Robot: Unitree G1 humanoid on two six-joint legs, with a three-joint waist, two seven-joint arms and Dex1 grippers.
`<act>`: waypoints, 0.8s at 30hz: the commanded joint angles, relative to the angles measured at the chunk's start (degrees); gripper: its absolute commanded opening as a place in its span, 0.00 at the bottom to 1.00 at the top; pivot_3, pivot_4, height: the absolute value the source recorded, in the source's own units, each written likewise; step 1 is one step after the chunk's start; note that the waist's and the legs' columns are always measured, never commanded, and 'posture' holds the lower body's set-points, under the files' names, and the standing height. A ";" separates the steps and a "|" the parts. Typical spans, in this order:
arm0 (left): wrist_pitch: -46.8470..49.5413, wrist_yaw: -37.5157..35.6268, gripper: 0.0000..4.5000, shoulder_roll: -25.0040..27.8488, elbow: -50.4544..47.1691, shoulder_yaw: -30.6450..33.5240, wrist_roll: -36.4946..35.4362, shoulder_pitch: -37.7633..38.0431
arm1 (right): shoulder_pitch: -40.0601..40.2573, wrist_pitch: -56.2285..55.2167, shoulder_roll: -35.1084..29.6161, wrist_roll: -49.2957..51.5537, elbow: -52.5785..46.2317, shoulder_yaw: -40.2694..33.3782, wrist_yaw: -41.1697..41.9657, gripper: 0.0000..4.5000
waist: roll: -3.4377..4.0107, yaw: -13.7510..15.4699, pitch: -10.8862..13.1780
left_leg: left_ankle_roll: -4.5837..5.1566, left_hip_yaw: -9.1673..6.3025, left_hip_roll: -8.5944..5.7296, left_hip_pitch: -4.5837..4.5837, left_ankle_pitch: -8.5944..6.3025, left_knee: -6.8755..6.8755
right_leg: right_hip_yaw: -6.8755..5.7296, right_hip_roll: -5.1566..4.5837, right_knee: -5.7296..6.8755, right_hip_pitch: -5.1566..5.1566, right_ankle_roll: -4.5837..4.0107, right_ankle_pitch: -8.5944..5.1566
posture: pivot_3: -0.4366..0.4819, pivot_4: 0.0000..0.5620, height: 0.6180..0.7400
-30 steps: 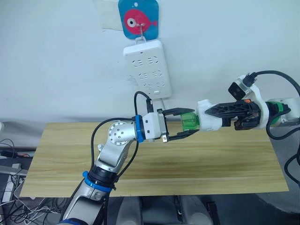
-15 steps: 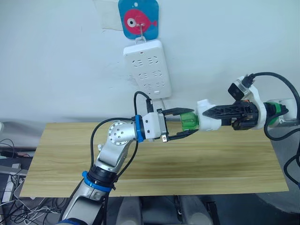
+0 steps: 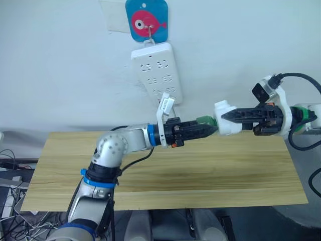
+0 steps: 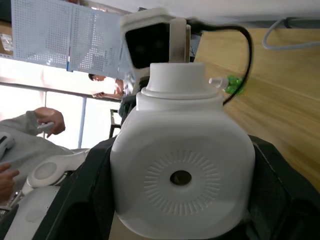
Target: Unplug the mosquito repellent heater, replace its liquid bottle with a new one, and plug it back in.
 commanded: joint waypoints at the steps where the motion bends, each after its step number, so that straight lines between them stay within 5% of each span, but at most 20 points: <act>1: 2.57 6.10 0.67 0.63 2.86 1.10 -8.76 -1.94 | 0.25 1.61 -0.83 0.43 -2.24 -1.33 1.86 0.66 | 0.00 0.10 0.00 | 0.00 0.00 0.00 0.00 0.00 0.00 | 0.00 0.00 0.03 0.00 0.00 0.00 | 0.31 0.47 1.00; 6: 1.79 7.89 1.00 0.20 2.13 1.99 -8.39 -3.78 | 0.02 1.98 -1.26 1.25 -0.93 -1.27 2.31 0.66 | 0.00 0.32 0.00 | -0.11 0.03 -0.03 0.01 0.07 0.11 | 0.03 0.00 0.13 0.04 0.00 0.00 | 0.31 0.47 1.00; 9: 1.41 3.67 1.00 3.86 -1.19 3.92 -1.58 -4.53 | 0.36 1.83 -1.89 1.79 0.99 -1.44 1.92 0.66 | 0.00 0.32 0.00 | -0.16 0.04 -0.04 0.01 0.09 0.10 | 0.03 0.00 0.12 0.04 0.00 0.00 | 0.32 0.45 1.00; 12: -3.15 -13.70 1.00 14.22 -14.97 3.83 12.74 -5.14 | 0.15 2.21 -2.36 -0.31 4.93 -2.63 2.21 0.66 | -0.03 -0.01 0.02 | -0.19 0.11 0.02 0.00 0.11 0.01 | 0.12 0.10 0.10 -0.05 -0.01 0.00 | 0.33 0.45 1.00; 16: -29.55 -35.31 1.00 24.92 -30.37 -2.61 42.35 1.88 | -0.10 3.03 -2.70 -3.82 8.68 -4.44 3.05 0.66 | 0.14 0.29 -0.08 | -0.23 0.27 0.04 0.05 0.12 -0.23 | 0.23 0.13 -0.02 -0.09 -0.03 -0.01 | 0.34 0.44 1.00; 20: -67.68 -39.73 1.00 21.46 -28.37 -6.63 71.40 10.90 | -0.54 4.27 -1.72 -6.51 10.12 -6.17 3.84 0.66 | 0.23 1.12 -0.13 | -0.24 0.63 0.04 0.26 0.13 -0.59 | 0.28 -0.04 -0.47 0.09 -0.03 -0.01 | 0.35 0.43 1.00; 24: -99.70 -35.65 1.00 13.73 -15.10 -8.65 90.63 11.71 | -0.66 4.93 -0.88 -6.34 9.34 -6.72 4.06 0.66 | 0.20 2.36 -0.11 | -0.22 0.67 0.04 0.22 0.11 -0.57 | 0.30 -0.06 -0.44 0.04 -0.03 0.00 | 0.34 0.43 1.00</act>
